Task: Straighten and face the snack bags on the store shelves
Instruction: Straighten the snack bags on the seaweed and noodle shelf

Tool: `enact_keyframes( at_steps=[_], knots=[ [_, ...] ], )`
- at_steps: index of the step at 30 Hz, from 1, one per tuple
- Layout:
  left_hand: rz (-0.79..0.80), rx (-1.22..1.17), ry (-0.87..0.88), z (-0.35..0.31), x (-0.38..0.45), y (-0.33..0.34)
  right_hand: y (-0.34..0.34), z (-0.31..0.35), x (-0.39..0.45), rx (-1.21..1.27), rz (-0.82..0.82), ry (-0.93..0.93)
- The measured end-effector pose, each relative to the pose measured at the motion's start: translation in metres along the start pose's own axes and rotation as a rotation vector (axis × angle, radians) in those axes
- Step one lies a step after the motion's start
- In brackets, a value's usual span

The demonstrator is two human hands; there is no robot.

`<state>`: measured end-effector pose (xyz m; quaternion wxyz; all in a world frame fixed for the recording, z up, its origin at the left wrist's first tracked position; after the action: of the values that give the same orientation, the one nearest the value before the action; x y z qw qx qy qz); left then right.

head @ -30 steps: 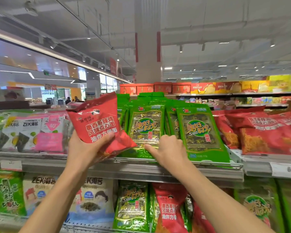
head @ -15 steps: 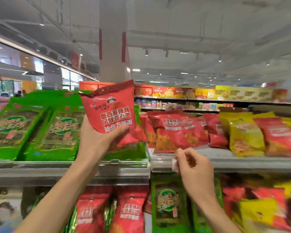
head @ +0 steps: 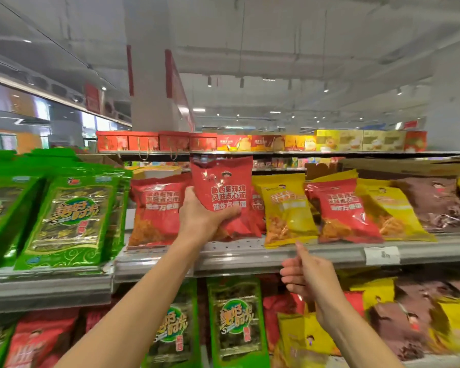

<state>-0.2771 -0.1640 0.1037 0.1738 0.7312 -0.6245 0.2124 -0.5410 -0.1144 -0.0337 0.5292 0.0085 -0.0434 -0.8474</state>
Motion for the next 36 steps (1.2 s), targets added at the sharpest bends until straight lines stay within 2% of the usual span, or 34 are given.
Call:
enact_keyframes(
  at_steps=[5,9,15,17,20,24,26,32,36],
  knots=[
    [0.057,0.1,-0.103,0.028,0.008,0.016,-0.002,-0.001,0.011,-0.056,0.066,0.011],
    [0.175,0.134,-0.162,0.036,0.013,0.023,0.001,-0.003,0.014,-0.091,0.086,0.008],
    [0.159,0.26,-0.16,0.031,0.009,0.011,-0.001,0.0,0.013,-0.136,0.097,-0.057],
    [0.16,0.353,-0.093,0.022,0.003,0.013,-0.002,0.003,0.01,-0.14,0.097,-0.083],
    [0.033,0.515,0.089,0.006,-0.012,0.012,-0.003,0.004,0.006,-0.138,0.108,-0.113],
    [-0.154,0.6,0.344,-0.013,-0.037,0.013,-0.004,0.005,0.004,-0.144,0.157,-0.137],
    [-0.186,0.578,0.469,-0.026,-0.052,0.028,-0.006,0.005,0.005,-0.14,0.189,-0.125],
    [-0.093,0.474,0.528,-0.041,-0.081,0.113,-0.047,0.018,0.018,-0.129,0.255,-0.132],
    [-0.139,0.465,0.514,-0.046,-0.088,0.169,-0.112,0.04,0.037,-0.148,0.23,-0.263]
  ],
)
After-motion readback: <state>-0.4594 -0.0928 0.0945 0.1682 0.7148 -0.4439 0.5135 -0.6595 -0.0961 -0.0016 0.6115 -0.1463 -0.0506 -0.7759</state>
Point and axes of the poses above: each hand's wrist, its own x-axis towards the middle knuckle, its own y-axis out of the palm, z = x × y, the point moved 9 cm from there along x, towards the middle knuckle, and after that the axes turned 6 degrees about -x, right-handed, at the moved point
